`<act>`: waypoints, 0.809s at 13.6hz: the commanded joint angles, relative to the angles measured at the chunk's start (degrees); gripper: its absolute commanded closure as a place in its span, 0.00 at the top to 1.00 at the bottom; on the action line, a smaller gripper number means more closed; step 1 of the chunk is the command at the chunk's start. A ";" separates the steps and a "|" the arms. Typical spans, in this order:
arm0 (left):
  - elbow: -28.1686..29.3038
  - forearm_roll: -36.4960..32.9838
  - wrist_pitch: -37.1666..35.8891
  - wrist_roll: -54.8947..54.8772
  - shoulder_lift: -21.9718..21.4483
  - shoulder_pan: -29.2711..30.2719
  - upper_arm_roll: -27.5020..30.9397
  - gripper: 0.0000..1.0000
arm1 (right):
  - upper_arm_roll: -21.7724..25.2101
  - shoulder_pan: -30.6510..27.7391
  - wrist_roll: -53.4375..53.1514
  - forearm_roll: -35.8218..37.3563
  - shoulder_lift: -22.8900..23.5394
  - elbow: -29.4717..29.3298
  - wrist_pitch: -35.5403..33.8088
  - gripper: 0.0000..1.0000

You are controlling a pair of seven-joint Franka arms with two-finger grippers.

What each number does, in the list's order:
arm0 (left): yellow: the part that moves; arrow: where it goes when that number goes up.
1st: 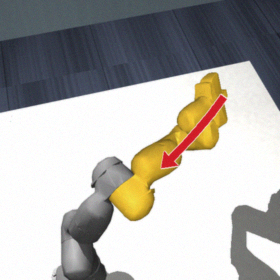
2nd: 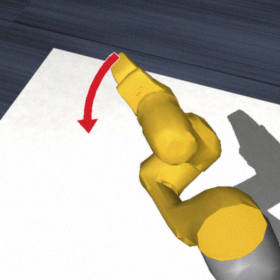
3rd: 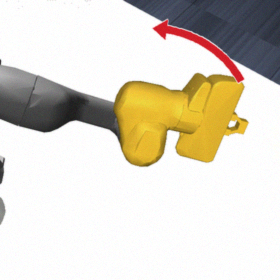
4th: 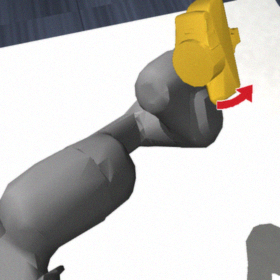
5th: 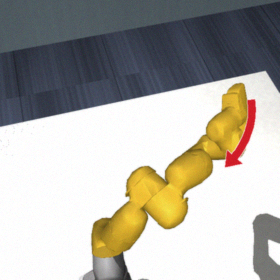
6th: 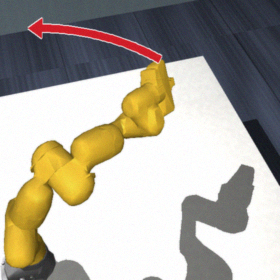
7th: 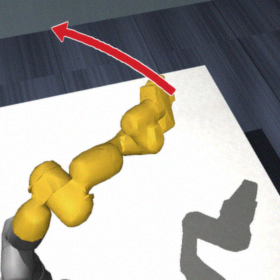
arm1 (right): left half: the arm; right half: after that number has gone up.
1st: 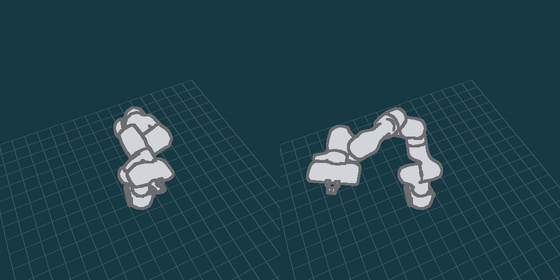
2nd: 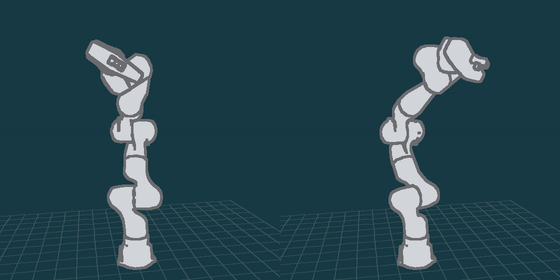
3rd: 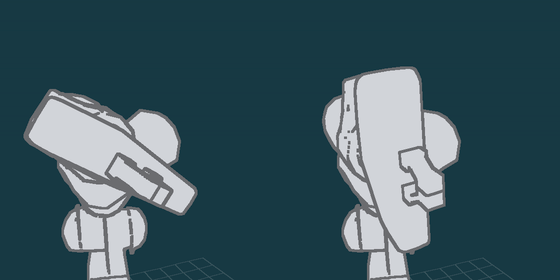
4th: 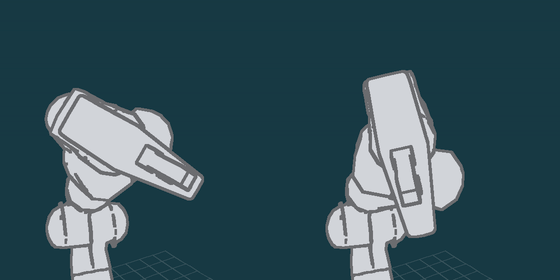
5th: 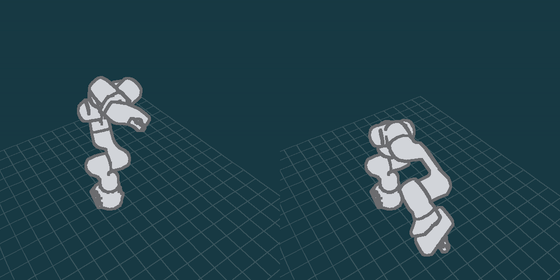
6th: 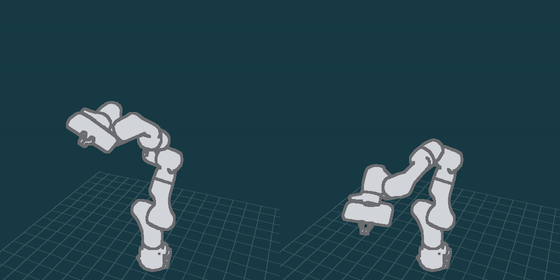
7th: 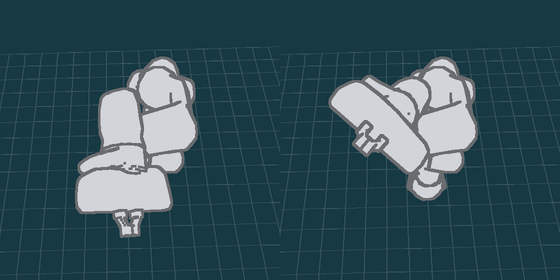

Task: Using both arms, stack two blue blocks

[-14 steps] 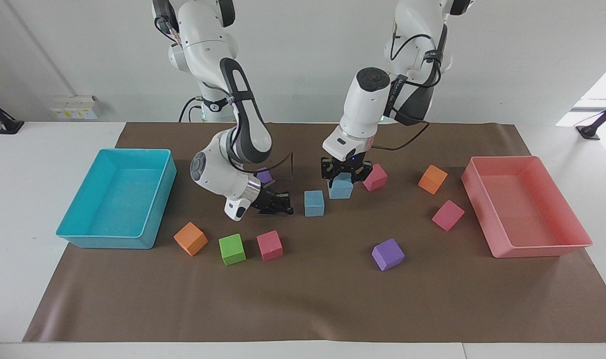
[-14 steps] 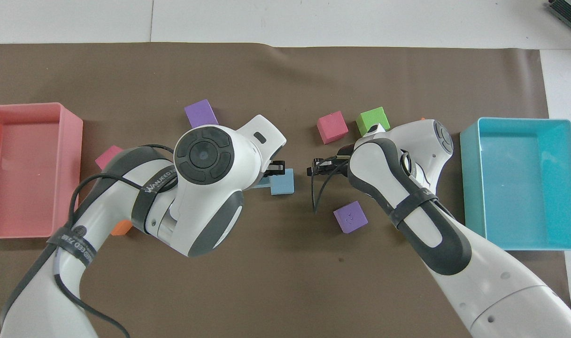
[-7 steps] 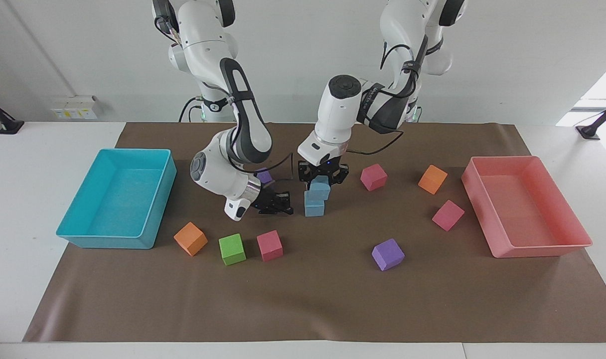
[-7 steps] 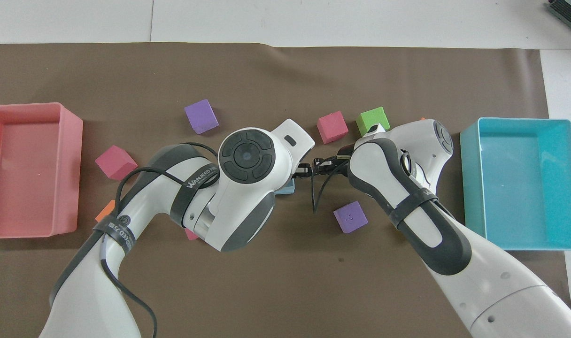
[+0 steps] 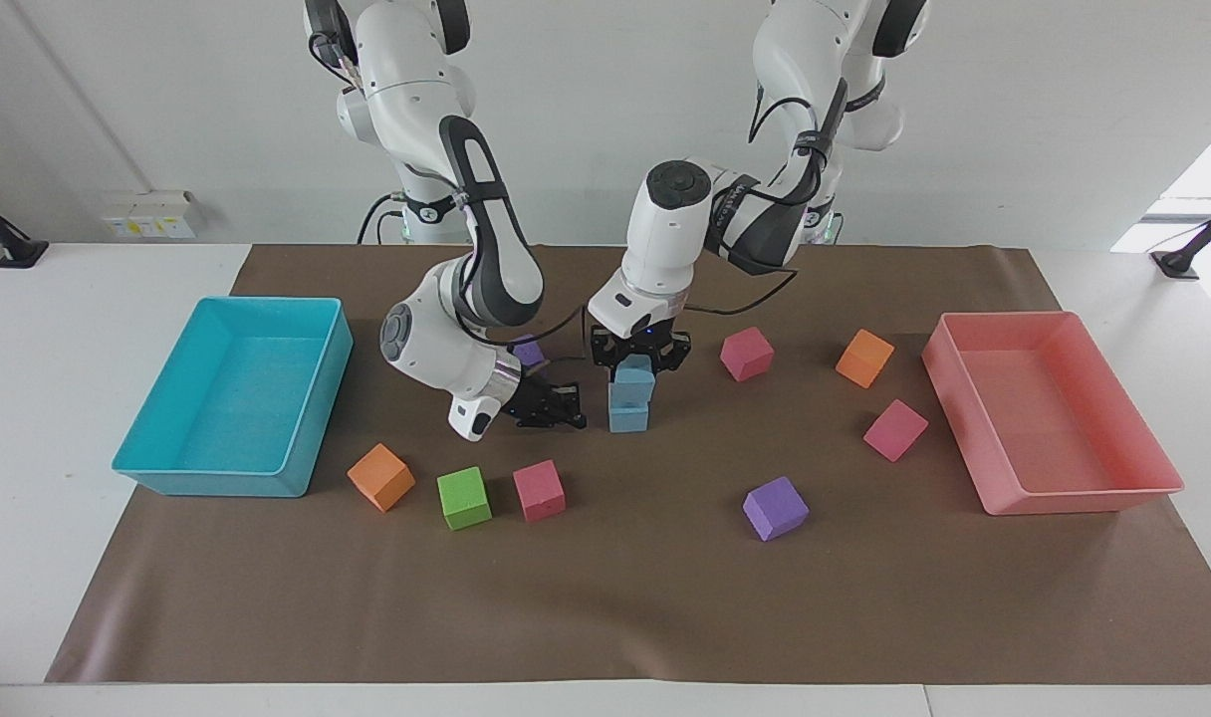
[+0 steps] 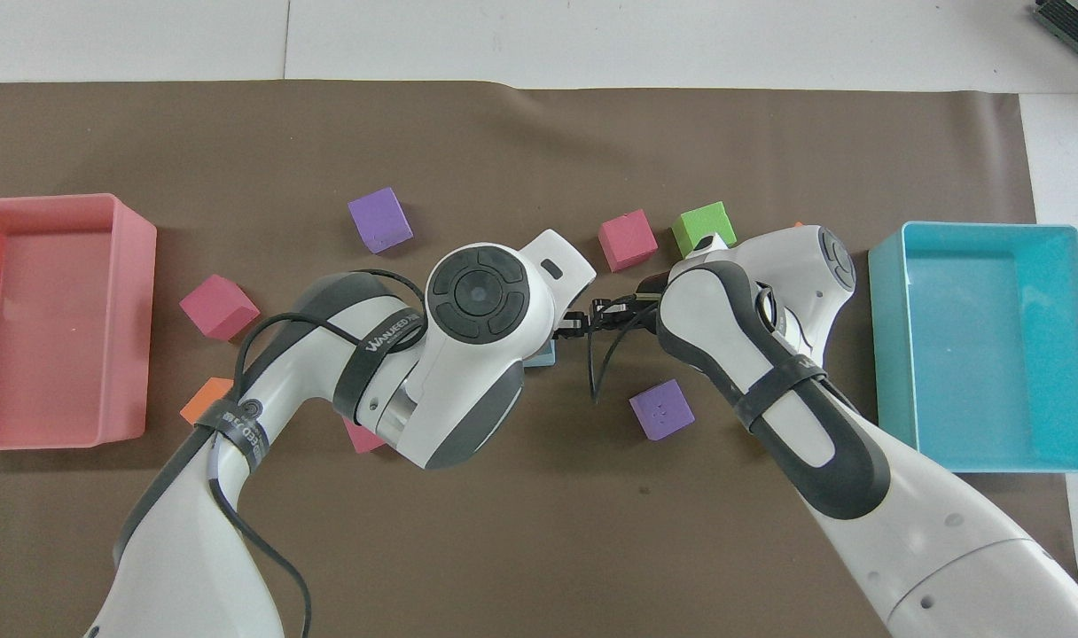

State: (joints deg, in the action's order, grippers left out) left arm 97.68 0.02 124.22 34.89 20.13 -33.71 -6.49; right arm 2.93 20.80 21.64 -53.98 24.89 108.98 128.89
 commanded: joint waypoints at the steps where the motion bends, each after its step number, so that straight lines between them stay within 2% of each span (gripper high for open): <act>1: -1.27 -1.60 0.41 0.71 1.75 -1.19 0.78 0.00 | -0.20 -0.15 1.47 -1.04 -1.24 1.59 1.27 0.00; 11: -1.61 -3.00 2.26 3.17 3.43 -1.36 0.87 0.00 | -0.20 -0.15 1.38 -1.04 -1.24 1.59 1.27 0.00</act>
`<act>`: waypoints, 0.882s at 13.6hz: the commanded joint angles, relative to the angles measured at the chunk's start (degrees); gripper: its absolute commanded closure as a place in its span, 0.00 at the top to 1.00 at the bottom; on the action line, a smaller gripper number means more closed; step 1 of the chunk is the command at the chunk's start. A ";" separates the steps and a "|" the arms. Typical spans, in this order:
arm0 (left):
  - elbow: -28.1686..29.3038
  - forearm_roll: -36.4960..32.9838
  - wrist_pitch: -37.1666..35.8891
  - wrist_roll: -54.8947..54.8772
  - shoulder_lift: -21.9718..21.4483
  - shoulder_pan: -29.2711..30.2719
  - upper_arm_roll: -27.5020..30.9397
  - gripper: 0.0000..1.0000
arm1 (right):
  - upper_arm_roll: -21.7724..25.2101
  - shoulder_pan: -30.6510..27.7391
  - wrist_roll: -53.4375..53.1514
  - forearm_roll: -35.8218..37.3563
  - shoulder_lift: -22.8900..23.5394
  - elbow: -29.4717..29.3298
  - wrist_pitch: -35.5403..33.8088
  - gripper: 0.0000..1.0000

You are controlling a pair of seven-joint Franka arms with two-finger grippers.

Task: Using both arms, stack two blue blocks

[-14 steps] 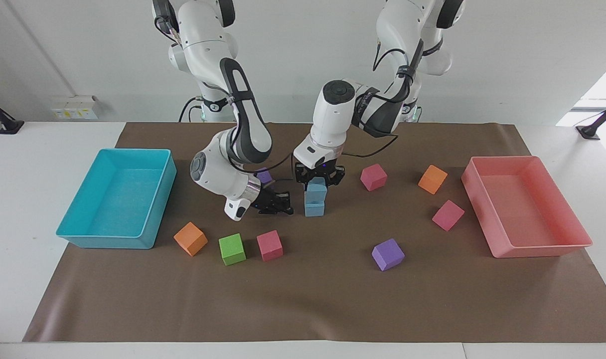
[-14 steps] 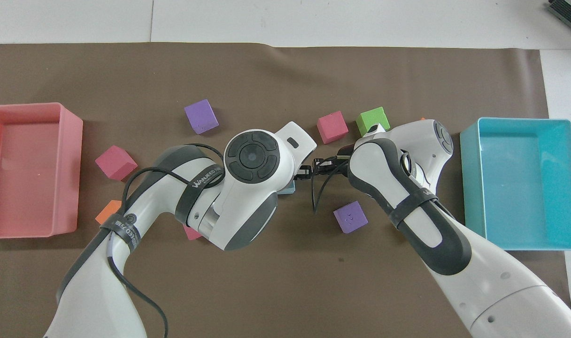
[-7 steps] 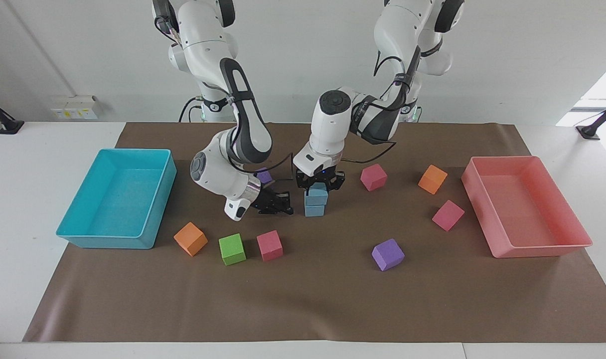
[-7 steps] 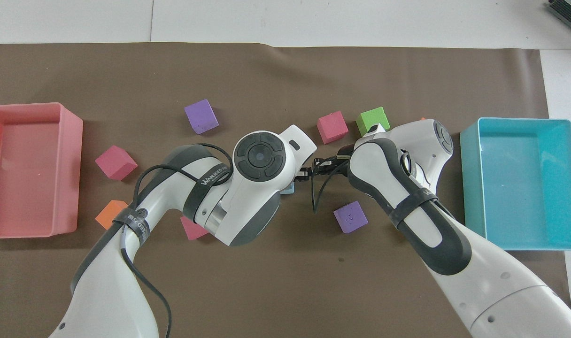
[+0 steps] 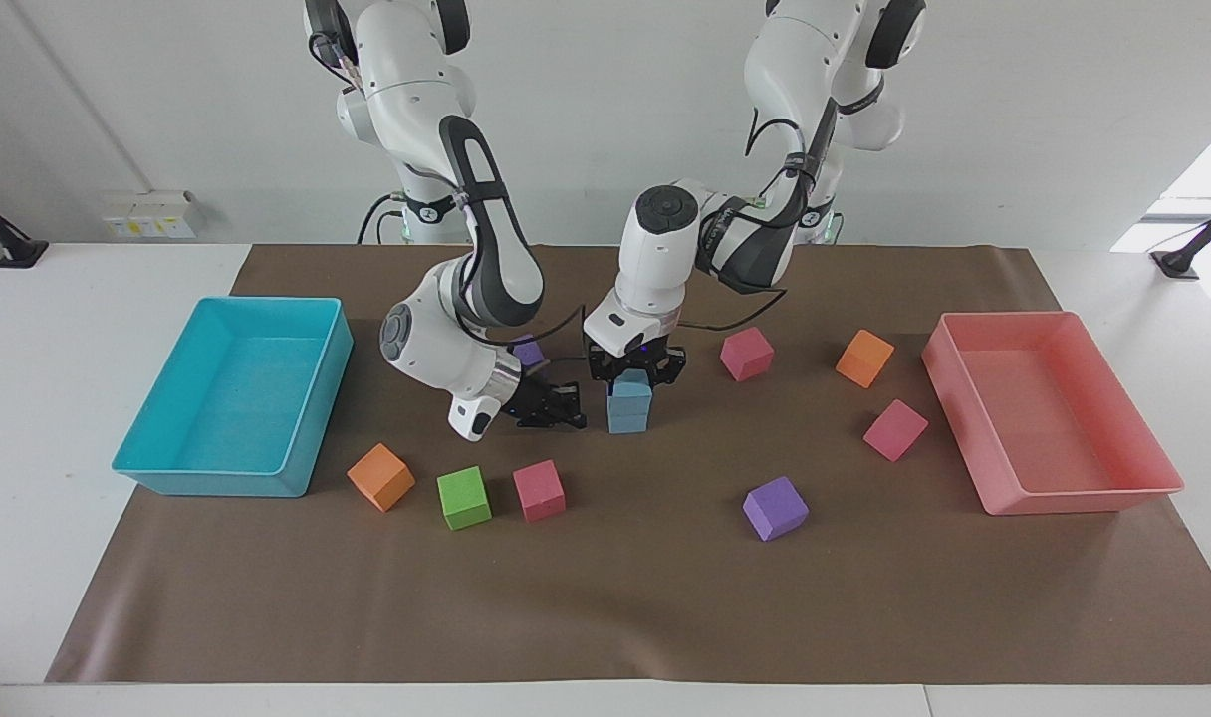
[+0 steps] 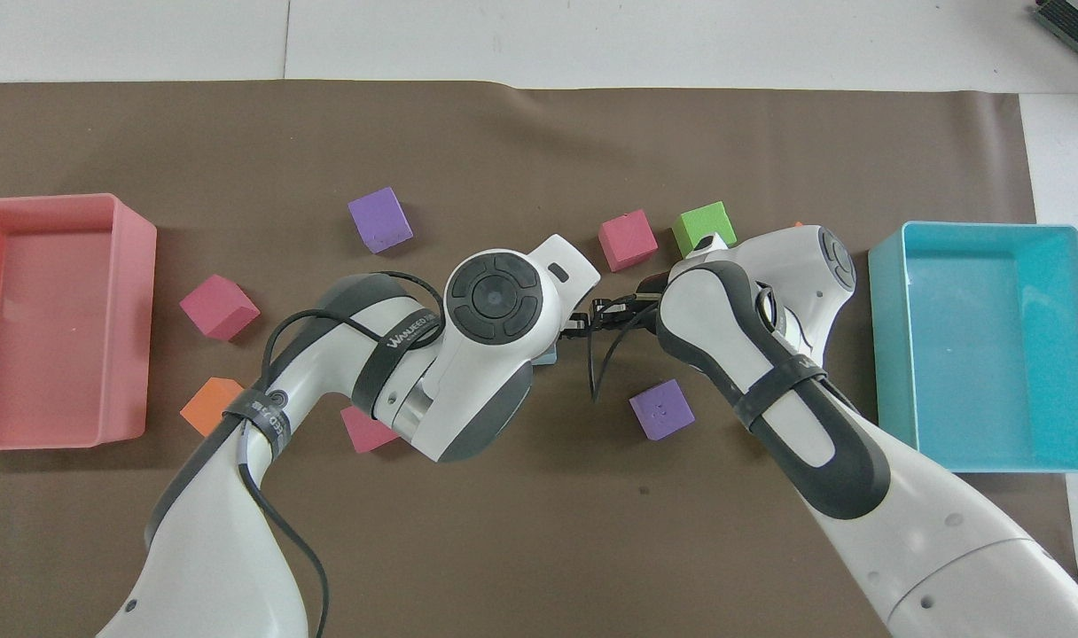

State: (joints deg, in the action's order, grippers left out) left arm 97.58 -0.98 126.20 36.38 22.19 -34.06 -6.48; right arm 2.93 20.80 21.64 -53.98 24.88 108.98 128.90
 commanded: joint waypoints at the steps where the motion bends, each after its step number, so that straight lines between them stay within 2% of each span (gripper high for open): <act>1: -1.43 -2.10 -0.42 1.76 1.28 -1.00 0.77 0.00 | -0.20 -0.15 1.38 -1.04 -1.24 1.59 1.27 0.00; 5: -1.52 -1.93 -1.04 2.20 0.93 -0.92 0.77 0.00 | -0.20 -0.15 1.38 -1.04 -1.24 1.59 1.27 0.00; 6: -1.52 -1.49 -0.78 2.12 0.75 -0.39 0.60 0.35 | -0.20 -0.15 1.38 -1.12 -1.24 1.59 1.27 0.00; 7: -1.52 -1.49 0.00 2.03 0.66 -0.30 0.68 0.95 | -0.20 -0.15 1.38 -1.12 -1.24 1.59 1.27 0.00; 8: -1.52 -1.57 -0.25 2.03 0.57 -0.30 0.68 1.00 | -0.20 -0.15 1.38 -1.04 -1.24 1.59 1.27 0.00; 12: -1.43 -1.49 -0.96 1.59 -0.66 0.75 0.68 1.00 | -0.20 -0.15 1.30 -1.12 -1.24 1.59 1.27 0.00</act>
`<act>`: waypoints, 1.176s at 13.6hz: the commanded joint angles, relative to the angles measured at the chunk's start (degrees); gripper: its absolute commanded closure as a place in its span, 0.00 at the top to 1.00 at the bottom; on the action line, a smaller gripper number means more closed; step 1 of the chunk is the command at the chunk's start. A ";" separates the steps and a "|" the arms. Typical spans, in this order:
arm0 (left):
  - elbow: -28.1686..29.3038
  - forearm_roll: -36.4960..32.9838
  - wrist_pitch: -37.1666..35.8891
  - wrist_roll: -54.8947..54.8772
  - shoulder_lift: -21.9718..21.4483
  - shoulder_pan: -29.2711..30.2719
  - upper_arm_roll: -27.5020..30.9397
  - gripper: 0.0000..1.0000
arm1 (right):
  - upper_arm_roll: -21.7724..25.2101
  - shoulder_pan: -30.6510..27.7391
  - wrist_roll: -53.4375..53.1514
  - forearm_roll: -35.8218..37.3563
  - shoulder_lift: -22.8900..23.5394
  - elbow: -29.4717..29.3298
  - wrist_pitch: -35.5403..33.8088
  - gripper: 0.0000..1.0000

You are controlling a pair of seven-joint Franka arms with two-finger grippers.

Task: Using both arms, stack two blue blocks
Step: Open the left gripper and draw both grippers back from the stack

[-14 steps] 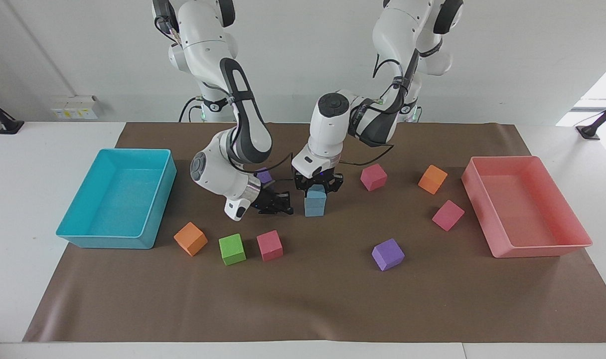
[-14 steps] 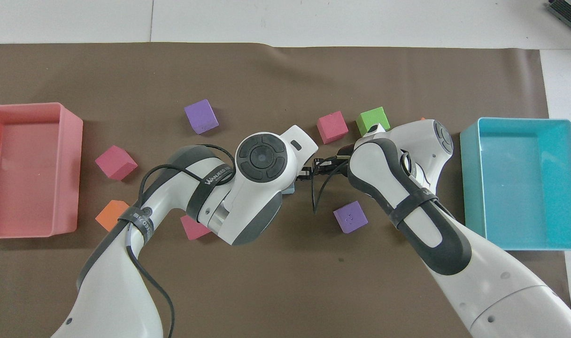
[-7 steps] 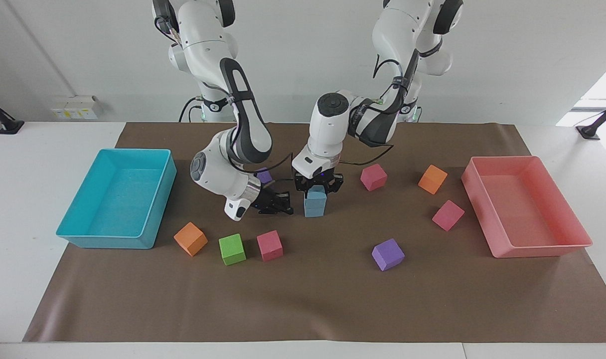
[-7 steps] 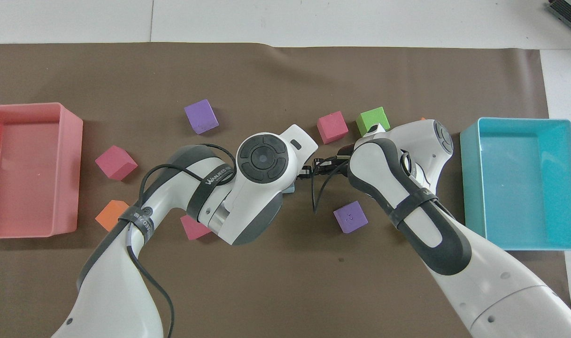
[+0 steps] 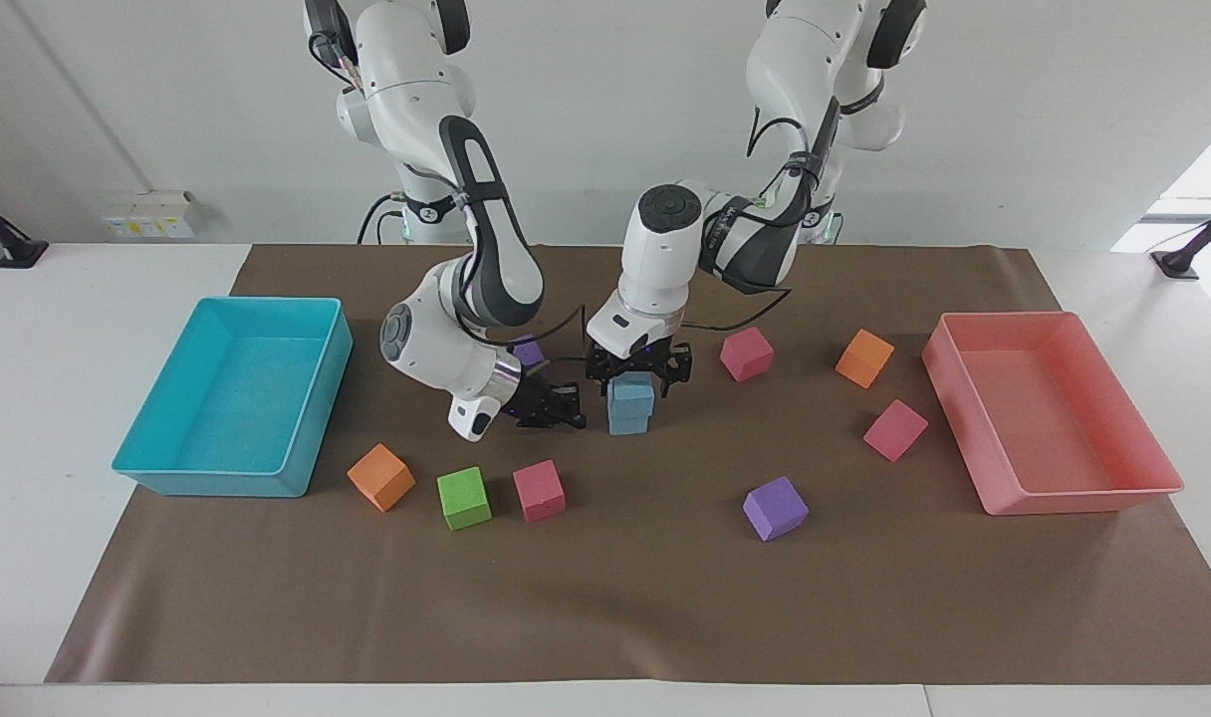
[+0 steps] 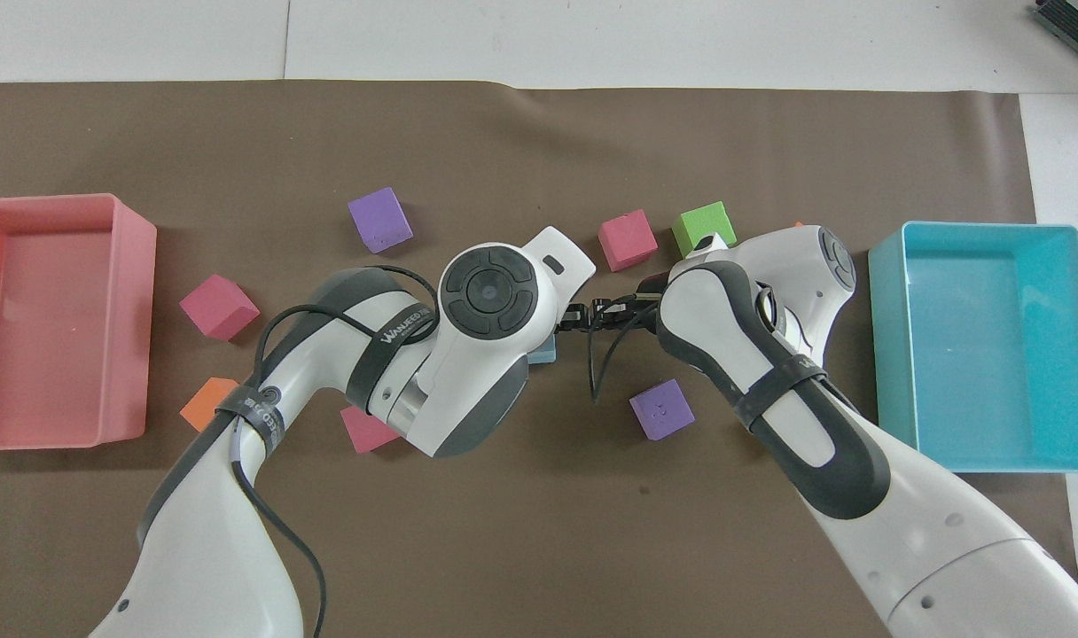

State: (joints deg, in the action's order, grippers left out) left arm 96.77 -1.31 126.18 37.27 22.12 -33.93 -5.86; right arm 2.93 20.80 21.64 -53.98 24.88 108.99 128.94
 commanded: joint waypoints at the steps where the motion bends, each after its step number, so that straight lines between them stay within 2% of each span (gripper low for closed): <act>1: -0.62 -1.15 -1.20 0.70 -1.03 0.79 0.15 1.00 | -0.20 -0.15 1.30 -1.12 -1.24 1.58 1.23 0.00; 6: -0.19 -1.15 -3.92 0.17 -5.15 4.04 0.50 1.00 | -0.20 -0.24 1.29 -0.86 -1.24 1.49 1.14 0.00; 10: 0.95 -1.15 -10.41 -5.17 -11.29 9.92 0.42 1.00 | 0.15 -0.85 1.12 2.20 -2.99 1.32 0.00 0.00; 11: 2.18 -1.15 -11.91 -7.54 -13.31 11.33 0.41 1.00 | 0.24 -1.38 0.51 4.30 -3.87 1.23 -1.13 0.14; 12: 3.67 -1.15 -13.75 -9.74 -15.51 12.82 0.41 1.00 | 0.41 -1.99 -0.80 6.76 -4.92 0.97 -2.80 0.69; 13: 4.64 -1.15 -15.77 -11.33 -17.19 13.88 0.50 1.00 | 0.41 -2.69 -0.99 10.79 -5.98 0.53 -3.60 1.00; 16: 4.65 -1.15 -18.78 -20.54 -19.74 19.24 0.50 1.00 | 0.50 -4.97 -5.72 18.98 -10.37 0.00 -7.45 1.00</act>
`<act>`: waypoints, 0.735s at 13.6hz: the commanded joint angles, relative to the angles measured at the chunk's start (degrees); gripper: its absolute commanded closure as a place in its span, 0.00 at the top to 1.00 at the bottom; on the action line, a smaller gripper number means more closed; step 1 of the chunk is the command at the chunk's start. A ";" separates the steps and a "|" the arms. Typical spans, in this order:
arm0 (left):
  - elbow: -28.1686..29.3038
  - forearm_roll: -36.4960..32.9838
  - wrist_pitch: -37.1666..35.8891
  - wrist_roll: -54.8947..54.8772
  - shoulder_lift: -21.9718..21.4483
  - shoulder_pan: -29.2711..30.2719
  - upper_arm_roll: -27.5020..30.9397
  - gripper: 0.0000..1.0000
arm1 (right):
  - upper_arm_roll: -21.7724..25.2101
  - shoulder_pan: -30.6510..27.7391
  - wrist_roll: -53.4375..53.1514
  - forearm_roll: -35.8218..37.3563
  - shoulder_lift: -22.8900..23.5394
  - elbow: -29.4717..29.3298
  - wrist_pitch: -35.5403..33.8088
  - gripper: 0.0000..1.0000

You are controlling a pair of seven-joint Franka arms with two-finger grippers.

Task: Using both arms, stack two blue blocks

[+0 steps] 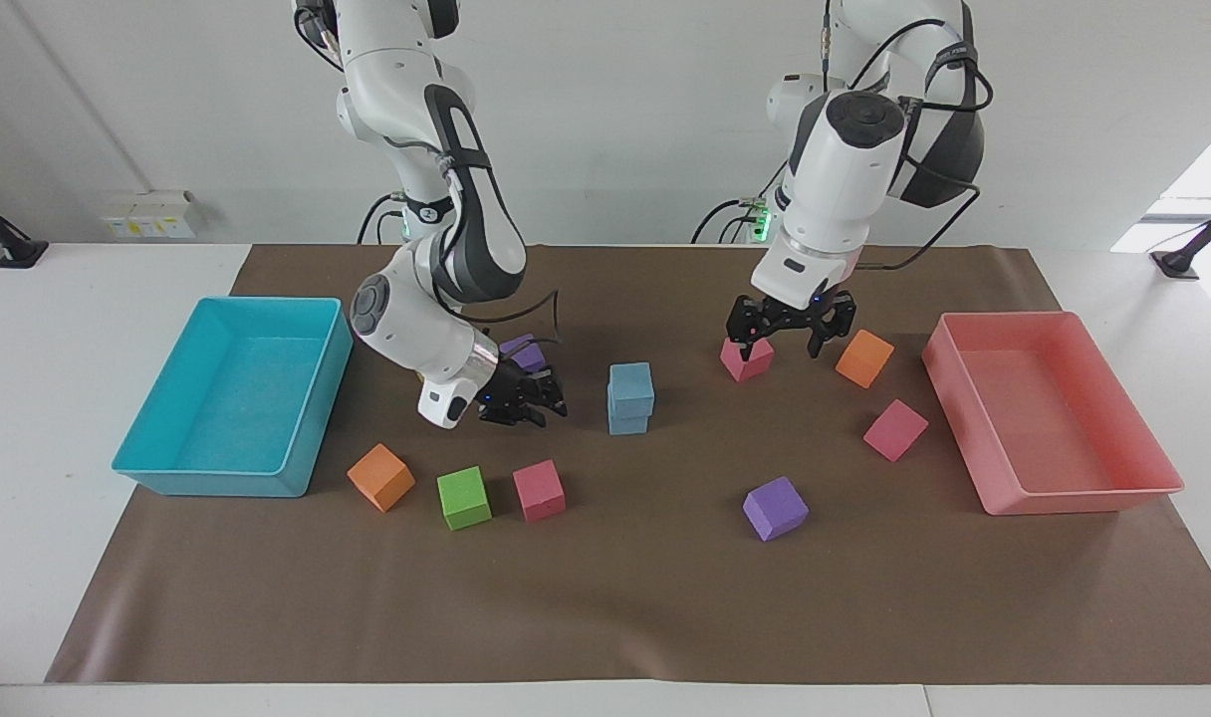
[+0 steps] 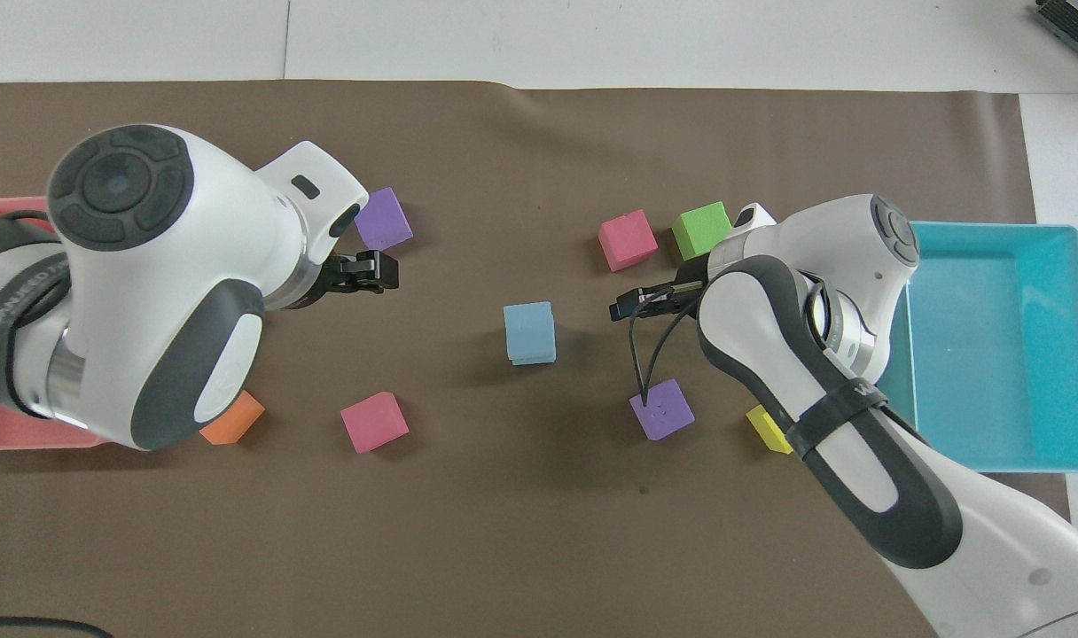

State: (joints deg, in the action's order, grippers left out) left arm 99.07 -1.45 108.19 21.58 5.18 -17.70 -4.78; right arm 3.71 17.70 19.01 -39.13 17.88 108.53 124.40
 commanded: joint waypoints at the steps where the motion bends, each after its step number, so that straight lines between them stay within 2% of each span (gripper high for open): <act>1: 2.01 -1.01 -1.13 -6.36 -3.15 4.15 -0.58 1.00 | -0.28 -2.67 -3.71 7.81 -4.86 -0.15 -4.06 1.00; 4: 1.22 -1.01 -5.26 -6.90 -4.82 5.39 -0.14 1.00 | -0.37 -6.61 -3.80 19.59 -7.24 -3.92 -11.16 1.00; 6: -0.10 -1.01 -7.54 -5.94 -4.92 5.48 -0.05 1.00 | -0.28 -8.82 -3.80 23.21 -7.85 -6.13 -15.48 1.00; 10: -1.68 -1.01 -6.50 -6.81 -4.13 6.53 0.21 1.00 | -0.28 -12.07 -3.80 30.77 -12.42 -6.84 -19.98 1.00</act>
State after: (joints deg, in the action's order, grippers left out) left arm 98.48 -1.47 102.27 15.21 0.84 -12.16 -4.15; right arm 4.13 7.15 16.13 -11.74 7.95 101.68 106.36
